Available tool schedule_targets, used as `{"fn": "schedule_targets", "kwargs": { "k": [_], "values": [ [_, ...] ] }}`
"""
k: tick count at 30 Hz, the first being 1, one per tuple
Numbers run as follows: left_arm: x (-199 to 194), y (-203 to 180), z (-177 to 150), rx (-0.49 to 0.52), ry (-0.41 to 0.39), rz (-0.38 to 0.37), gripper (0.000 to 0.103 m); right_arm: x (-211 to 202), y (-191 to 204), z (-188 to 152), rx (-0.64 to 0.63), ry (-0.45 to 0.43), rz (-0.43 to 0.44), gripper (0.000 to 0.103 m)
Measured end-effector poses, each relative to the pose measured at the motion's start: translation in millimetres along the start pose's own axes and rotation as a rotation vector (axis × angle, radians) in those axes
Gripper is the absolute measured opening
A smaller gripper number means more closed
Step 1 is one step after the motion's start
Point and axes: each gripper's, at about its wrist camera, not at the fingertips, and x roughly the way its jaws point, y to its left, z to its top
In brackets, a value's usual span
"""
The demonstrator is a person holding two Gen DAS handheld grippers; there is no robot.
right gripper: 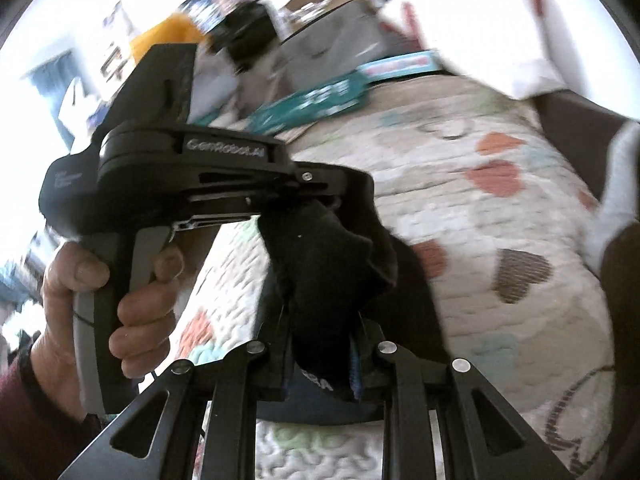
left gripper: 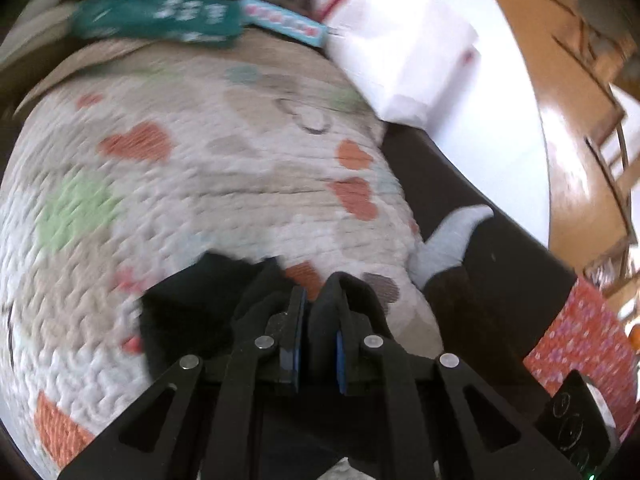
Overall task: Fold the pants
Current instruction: 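Grasp the folded black pants with the right gripper and lift them up, then grasp the hanging pants with the left gripper while the right gripper holds them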
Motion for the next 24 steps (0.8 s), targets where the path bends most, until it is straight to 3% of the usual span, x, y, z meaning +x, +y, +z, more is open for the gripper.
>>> {"fn": "schedule_targets", "kwargs": {
  "k": [8,10,12,14,16,19,24],
  "values": [
    [-5.6,85.4,-25.8,-0.167,-0.011,0.04,0.017,69.4,54.2,-28.6,-0.246,0.144,-0.011,0.024],
    [-11.2,99.9,-29.1,-0.208,-0.02,0.018,0.028,78.6,63.7,-38.5,-0.314,0.162,-0.03,0.026],
    [-16.9,113.0,-31.8,-0.258,-0.029,-0.021,0.037,79.9,74.1,-46.7,-0.373,0.163,-0.052,0.034],
    [-22.3,125.0,-36.7,-0.302,-0.038,-0.067,0.038,82.0,81.8,-54.0,-0.419,0.173,-0.042,0.065],
    [-29.5,131.9,-41.3,-0.326,-0.057,-0.068,0.039,78.6,89.7,-58.5,-0.458,0.172,-0.036,0.077],
    [-42.0,135.9,-42.4,-0.345,-0.081,-0.056,0.039,63.9,107.0,-70.6,-0.573,0.16,-0.049,0.081],
    [-46.6,132.6,-41.5,-0.326,-0.063,0.039,0.045,33.1,115.0,-88.7,-0.696,0.146,-0.054,0.085]
  ]
}}
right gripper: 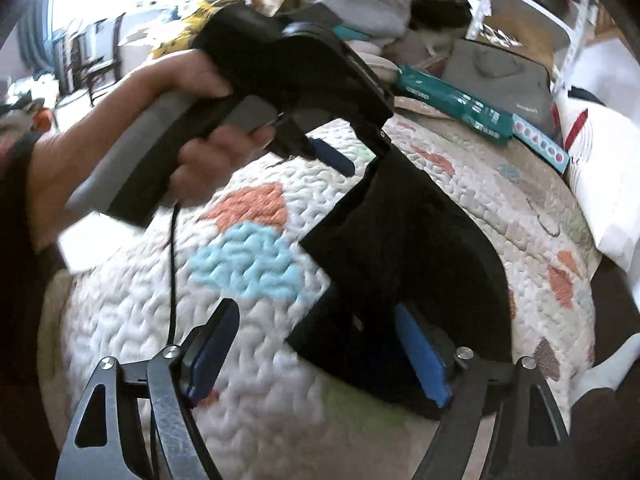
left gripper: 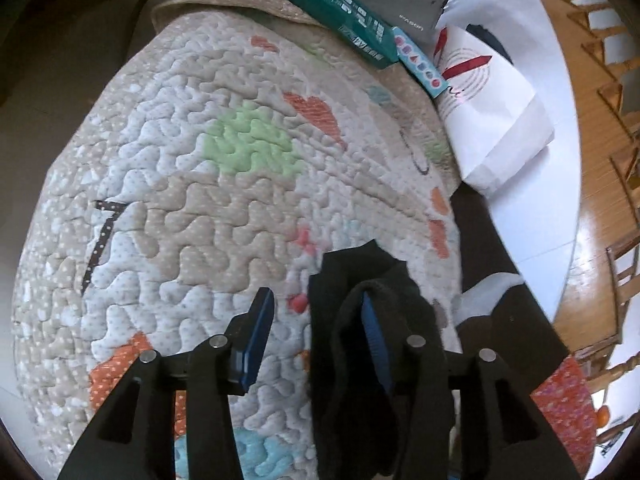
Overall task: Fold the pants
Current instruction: 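Grasp the hanging pants with the left gripper while the right gripper holds them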
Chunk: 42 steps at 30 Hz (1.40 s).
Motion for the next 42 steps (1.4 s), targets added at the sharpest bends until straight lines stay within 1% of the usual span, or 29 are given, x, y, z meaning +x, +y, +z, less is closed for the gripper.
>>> {"fn": "schedule_targets", "kwargs": {
  "k": [2,3,5,6,8,10,12,13,15,18,21,23,24,25,26,27,28,29,31,33,34,35,36,37,39,41,42],
  "values": [
    [3.0,1.0,-1.9,0.001,0.02,0.03,0.046,-7.7,-4.3,-10.0,-0.001,0.023,-0.001,0.085],
    [4.5,2.1,-3.2,-0.004,0.027,0.032,0.046,-9.6,-7.3,-12.7,0.005,0.029,0.002,0.085],
    [5.7,5.0,-4.8,-0.027,0.035,0.018,0.046,-14.5,-24.0,-16.2,0.046,0.036,-0.012,0.085],
    [5.0,8.3,-5.4,-0.049,0.037,0.003,0.046,-20.0,-33.3,-16.6,0.076,0.026,-0.035,0.085],
    [2.4,12.8,-6.9,-0.074,0.041,-0.01,0.046,-26.1,-69.9,-11.1,0.191,-0.002,-0.096,0.085],
    [-2.1,15.0,-10.2,-0.081,0.04,-0.01,0.046,-25.4,-105.4,-7.7,0.312,0.0,-0.13,0.085],
    [-11.1,17.7,-21.1,-0.073,0.031,-0.019,0.046,-20.9,-133.1,-5.4,0.395,0.006,-0.128,0.078],
    [-15.7,19.0,-30.4,-0.063,0.029,-0.016,0.047,-16.1,-148.2,-2.9,0.434,0.013,-0.128,0.074],
    [-18.8,16.7,-44.7,-0.041,0.026,0.001,0.047,-5.0,-170.5,6.6,0.471,0.026,-0.122,0.072],
    [-17.9,-1.0,-58.6,0.028,0.009,0.024,0.047,12.0,-187.7,23.9,0.475,0.039,-0.084,0.072],
    [-11.2,-31.0,-75.1,0.107,-0.001,0.018,0.047,33.3,-196.3,45.2,0.462,0.055,-0.013,0.072],
    [-2.7,-42.8,-85.4,0.136,0.01,0.059,0.047,53.0,-198.9,58.7,0.467,0.096,0.044,0.072],
    [3.9,-48.1,-92.9,0.152,0.024,0.106,0.047,60.6,-198.2,60.3,0.467,0.114,0.052,0.072],
    [8.7,-50.2,-97.8,0.16,0.037,0.145,0.046,73.7,-198.2,63.8,0.461,0.152,0.048,0.069],
    [12.6,-49.8,-102.1,0.16,0.053,0.173,0.044,88.0,-197.1,65.9,0.444,0.196,0.027,0.059],
    [17.6,-45.9,-106.1,0.145,0.079,0.19,0.043,99.9,-195.0,66.1,0.428,0.235,0.009,0.052],
    [18.8,-41.4,-107.1,0.125,0.089,0.191,0.043,109.8,-193.2,65.7,0.415,0.267,0.009,0.038],
    [18.7,-35.8,-105.1,0.103,0.093,0.182,0.043,118.1,-191.4,64.2,0.4,0.298,0.002,0.028],
    [15.7,-28.8,-98.5,0.068,0.089,0.156,0.043,135.7,-188.3,61.8,0.34,0.359,-0.072,0.024],
    [11.8,-24.3,-91.5,0.052,0.087,0.151,0.043,145.1,-190.2,61.1,0.311,0.385,-0.121,0.024],
    [10.1,-22.6,-89.2,0.049,0.093,0.149,0.043,147.6,-191.4,62.6,0.293,0.393,-0.157,0.024],
    [8.7,-21.6,-87.5,0.051,0.105,0.15,0.043,146.1,-192.3,65.0,0.282,0.389,-0.185,0.027],
    [8.2,-21.6,-86.4,0.056,0.112,0.157,0.043,142.0,-193.2,68.1,0.279,0.377,-0.196,0.027],
    [6.7,-21.9,-85.9,0.064,0.116,0.173,0.043,133.5,-194.2,72.1,0.286,0.352,-0.187,0.027],
    [5.5,-23.3,-85.1,0.084,0.122,0.212,0.043,112.0,-194.8,79.7,0.311,0.303,-0.151,0.028],
    [4.1,-25.0,-85.5,0.093,0.127,0.231,0.043,85.1,-189.5,86.0,0.328,0.248,-0.069,0.028],
    [3.3,-26.0,-85.2,0.095,0.128,0.233,0.043,79.4,-186.1,89.8,0.334,0.237,-0.022,0.028]
  ]
}}
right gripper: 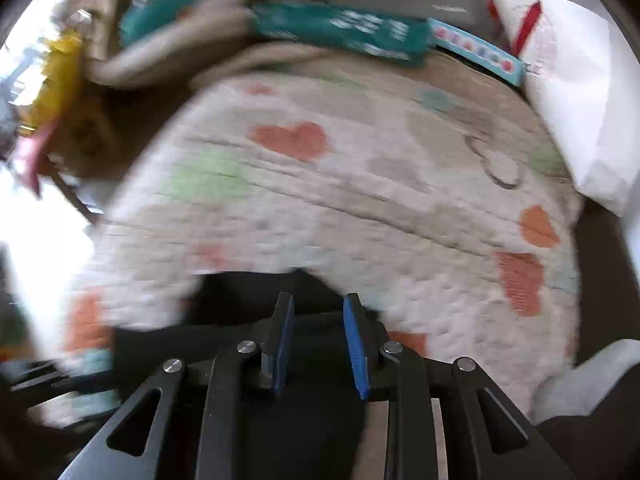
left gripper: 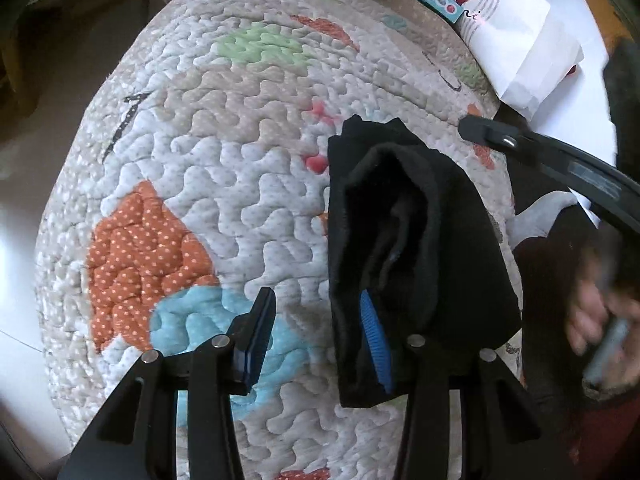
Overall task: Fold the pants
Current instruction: 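Grasp the hanging pants with the left gripper while the right gripper holds them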
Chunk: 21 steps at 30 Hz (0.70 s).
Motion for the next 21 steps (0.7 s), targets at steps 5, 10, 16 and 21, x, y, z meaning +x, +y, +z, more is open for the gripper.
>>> {"fn": "schedule_targets", "kwargs": {
  "k": [5,10,16,21],
  "values": [
    [-18.2,4.6,4.3,0.05,0.026,0.029,0.043,-6.8,37.2,-8.2,0.019,0.097,0.315,0.028],
    [-44.8,49.2,15.5,-0.075,-0.031,0.008,0.044,47.1,61.1,-0.4,0.039,0.197,0.258,0.028],
    [-52.2,60.3,20.3,-0.145,-0.095,-0.081,0.046,64.0,61.3,11.4,0.154,0.202,0.224,0.029],
    [-33.5,40.6,23.2,-0.15,-0.102,-0.165,0.054,8.9,21.3,9.0,0.248,0.054,0.29,0.044]
  ]
}}
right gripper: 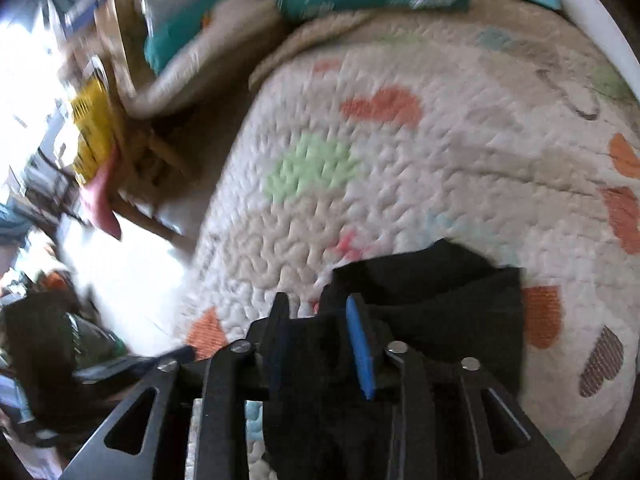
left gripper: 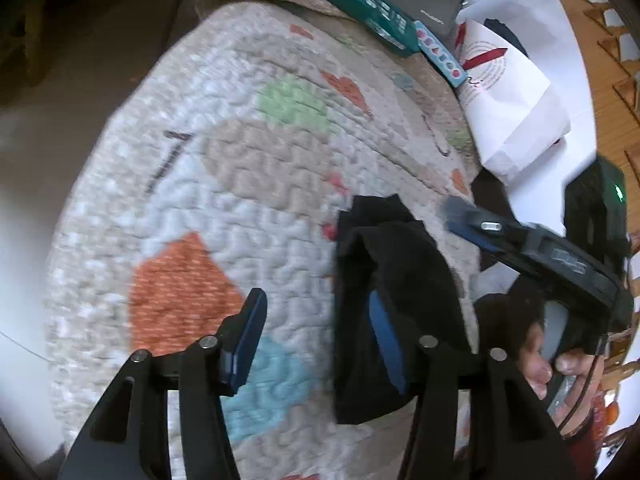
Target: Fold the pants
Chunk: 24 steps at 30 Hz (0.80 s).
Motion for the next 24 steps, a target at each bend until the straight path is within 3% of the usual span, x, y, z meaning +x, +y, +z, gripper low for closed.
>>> {"fn": "schedule_targets", "kwargs": {
  "k": [2,7,11,16,18,21,24],
  "values": [
    [11.1,-4.6,-2.1,0.002,0.009,-0.013,0.055,-30.2,-18.5,-7.7,0.032,-0.067,-0.022,0.065],
    [30.6,-17.5,-7.7,0.047,-0.013,0.034,0.055,-73.4,-69.7,-46.2,0.131,-0.137,-0.077,0.07],
    [34.9,-22.8,-11.8,0.06,-0.024,0.04,0.055,-73.0,-88.7,-74.6,0.18,-0.138,-0.066,0.07],
    [34.3,-29.4,-14.4,0.107,-0.045,0.088,0.056,-51.8,-83.7,-111.0,0.151,-0.09,-0.06,0.07],
    [35.0,-31.2,-14.6,0.111,-0.044,0.085,0.059,-41.2,-80.8,-124.4,0.12,-0.066,-0.118,0.072],
    [35.7,-37.3,-16.0,0.131,-0.044,0.083,0.061,-36.9,-95.2,-139.7,0.13,-0.084,-0.182,0.085],
    [35.1,-46.4,-19.3,0.174,-0.055,0.102,0.063,-35.2,-118.9,-147.5,0.193,-0.084,-0.178,0.09]
  ]
}}
